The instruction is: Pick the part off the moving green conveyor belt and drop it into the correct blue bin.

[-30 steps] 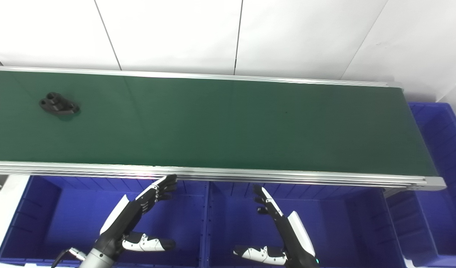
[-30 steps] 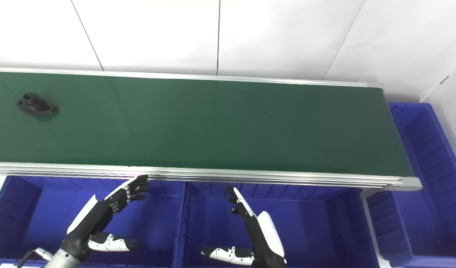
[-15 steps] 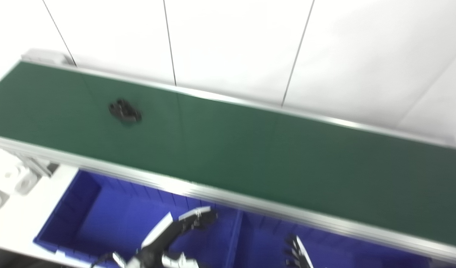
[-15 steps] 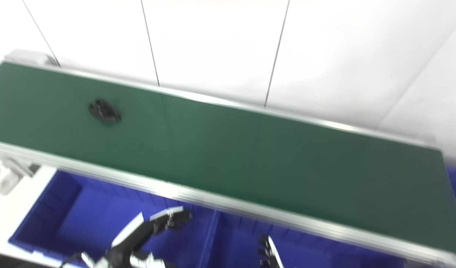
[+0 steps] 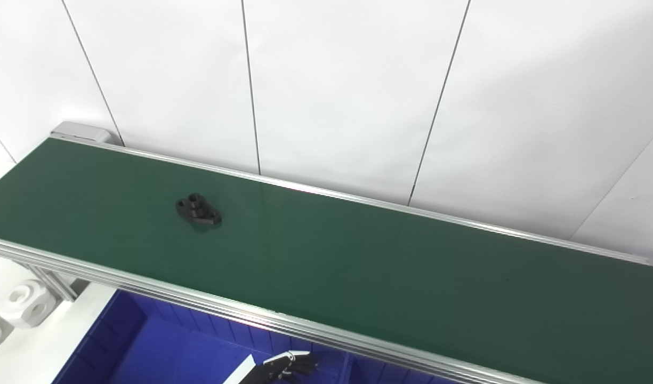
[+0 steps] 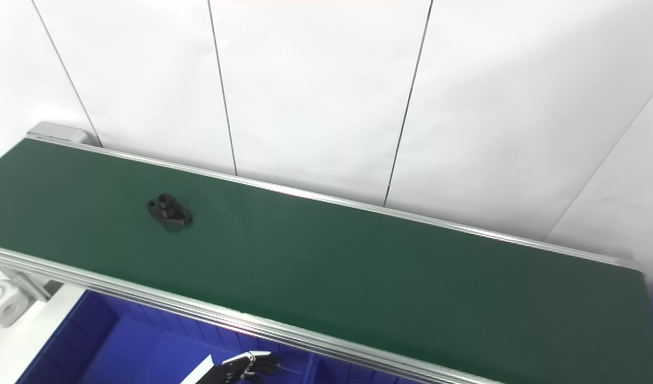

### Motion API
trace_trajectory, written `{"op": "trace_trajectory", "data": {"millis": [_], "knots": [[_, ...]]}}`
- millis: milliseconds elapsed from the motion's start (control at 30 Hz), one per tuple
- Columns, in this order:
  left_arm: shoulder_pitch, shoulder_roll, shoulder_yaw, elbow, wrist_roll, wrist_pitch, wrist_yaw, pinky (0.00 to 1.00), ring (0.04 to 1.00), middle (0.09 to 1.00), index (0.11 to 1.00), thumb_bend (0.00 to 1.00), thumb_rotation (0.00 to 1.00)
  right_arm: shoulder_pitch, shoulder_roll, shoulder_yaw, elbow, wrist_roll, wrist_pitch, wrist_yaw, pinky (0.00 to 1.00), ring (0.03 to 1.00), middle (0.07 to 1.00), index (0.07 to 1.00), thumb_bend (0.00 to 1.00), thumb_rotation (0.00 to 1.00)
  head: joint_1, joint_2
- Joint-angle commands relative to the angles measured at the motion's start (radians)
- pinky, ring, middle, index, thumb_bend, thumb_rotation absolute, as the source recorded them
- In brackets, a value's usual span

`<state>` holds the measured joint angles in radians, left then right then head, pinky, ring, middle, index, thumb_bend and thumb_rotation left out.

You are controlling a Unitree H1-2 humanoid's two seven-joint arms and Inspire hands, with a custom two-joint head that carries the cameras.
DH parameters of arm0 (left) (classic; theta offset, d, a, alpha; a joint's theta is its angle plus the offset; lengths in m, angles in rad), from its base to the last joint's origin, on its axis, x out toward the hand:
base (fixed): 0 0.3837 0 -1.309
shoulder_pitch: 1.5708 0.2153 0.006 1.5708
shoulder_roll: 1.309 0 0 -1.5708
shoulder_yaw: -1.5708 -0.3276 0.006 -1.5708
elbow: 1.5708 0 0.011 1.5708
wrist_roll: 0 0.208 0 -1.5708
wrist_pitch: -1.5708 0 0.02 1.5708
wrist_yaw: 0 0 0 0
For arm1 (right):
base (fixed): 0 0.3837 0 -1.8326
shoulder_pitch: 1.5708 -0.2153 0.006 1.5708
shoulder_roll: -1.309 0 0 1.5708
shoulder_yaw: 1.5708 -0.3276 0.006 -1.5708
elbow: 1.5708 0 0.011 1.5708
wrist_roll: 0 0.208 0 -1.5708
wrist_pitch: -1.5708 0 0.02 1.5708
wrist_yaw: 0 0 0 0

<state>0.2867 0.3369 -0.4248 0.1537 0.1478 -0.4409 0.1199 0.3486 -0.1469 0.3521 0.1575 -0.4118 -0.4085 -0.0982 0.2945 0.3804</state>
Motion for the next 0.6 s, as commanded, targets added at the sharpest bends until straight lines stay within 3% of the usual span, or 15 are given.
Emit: {"op": "trace_trajectory", "data": {"millis": [0,200,400,567], "knots": [[-0.014,0.018,-0.012,-0.015,0.0,-0.029,0.044,0.69,0.766,0.795,0.787,0.9,0.48,-0.006,-0.004,0.003,-0.012,0.017,-0.06,-0.011,0.77,0.889,0.935,0.968,0.73,0.35,0.001,0.001],[-0.013,0.033,-0.036,-0.022,-0.01,-0.029,0.065,0.68,0.759,0.787,0.778,0.9,0.47,-0.007,-0.016,0.02,-0.015,0.021,-0.061,-0.026,0.71,0.85,0.915,0.969,0.74,0.36,-0.004,0.004],[-0.013,0.046,-0.058,-0.026,-0.003,-0.029,0.093,0.68,0.759,0.786,0.774,0.9,0.48,0.001,-0.025,0.027,-0.027,0.026,-0.061,-0.038,0.74,0.876,0.931,0.971,0.73,0.36,-0.004,0.008],[-0.017,0.053,-0.081,-0.032,0.008,-0.029,0.134,0.67,0.752,0.78,0.768,0.9,0.48,0.003,-0.039,0.04,-0.035,0.029,-0.061,-0.058,0.66,0.828,0.898,0.971,0.73,0.37,-0.004,0.014]]}}
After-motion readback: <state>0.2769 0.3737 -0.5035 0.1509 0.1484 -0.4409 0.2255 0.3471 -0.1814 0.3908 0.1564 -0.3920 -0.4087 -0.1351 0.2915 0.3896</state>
